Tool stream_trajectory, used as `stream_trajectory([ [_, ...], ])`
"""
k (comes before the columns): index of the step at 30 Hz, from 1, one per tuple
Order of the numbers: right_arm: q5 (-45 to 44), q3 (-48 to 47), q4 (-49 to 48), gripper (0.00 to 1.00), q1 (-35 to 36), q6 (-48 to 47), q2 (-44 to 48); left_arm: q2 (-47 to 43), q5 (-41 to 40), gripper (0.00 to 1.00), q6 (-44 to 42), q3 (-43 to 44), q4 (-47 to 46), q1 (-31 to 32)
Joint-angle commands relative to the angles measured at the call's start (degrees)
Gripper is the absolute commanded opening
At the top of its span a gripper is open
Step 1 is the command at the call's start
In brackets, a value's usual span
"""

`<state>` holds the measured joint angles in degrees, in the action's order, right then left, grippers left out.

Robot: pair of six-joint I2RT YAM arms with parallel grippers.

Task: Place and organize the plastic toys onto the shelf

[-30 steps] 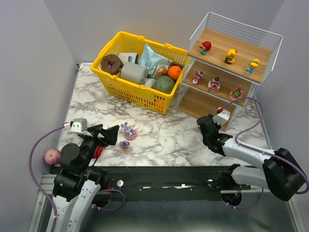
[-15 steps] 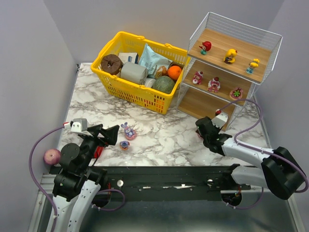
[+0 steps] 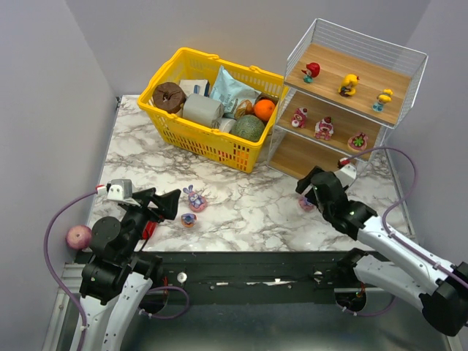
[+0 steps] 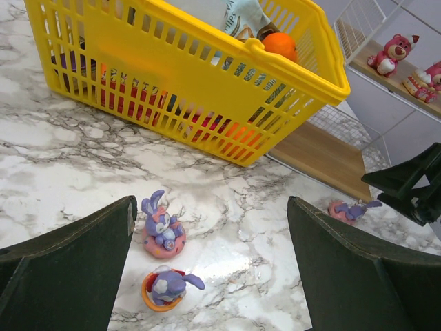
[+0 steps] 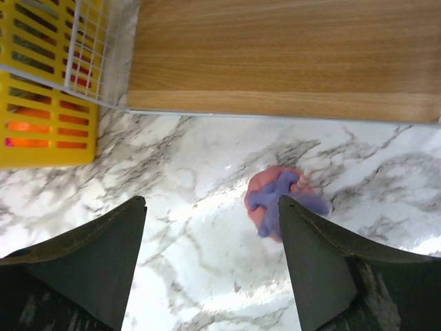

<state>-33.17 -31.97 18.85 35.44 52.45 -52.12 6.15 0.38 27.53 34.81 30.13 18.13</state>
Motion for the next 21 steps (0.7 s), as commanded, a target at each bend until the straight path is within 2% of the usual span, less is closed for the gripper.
stream_trajectory([
  [1,3.64,0.41,8.39,0.83,-0.11,4.24,3.25,-0.79,-0.82,0.99,0.24,0.0,0.37,0.15],
  [8,2.4,2.26,13.67,0.72,-0.11,13.99,4.65,-0.7,-0.91,0.99,0.24,0.0,0.63,0.15],
  [13,1.53,2.61,15.78,0.62,-0.2,16.28,7.2,-0.53,-0.91,0.99,0.24,0.09,0.54,0.15],
  [21,-2.51,2.35,16.22,0.52,-0.2,21.91,5.19,-0.7,-1.0,0.99,0.24,0.09,0.63,0.15],
])
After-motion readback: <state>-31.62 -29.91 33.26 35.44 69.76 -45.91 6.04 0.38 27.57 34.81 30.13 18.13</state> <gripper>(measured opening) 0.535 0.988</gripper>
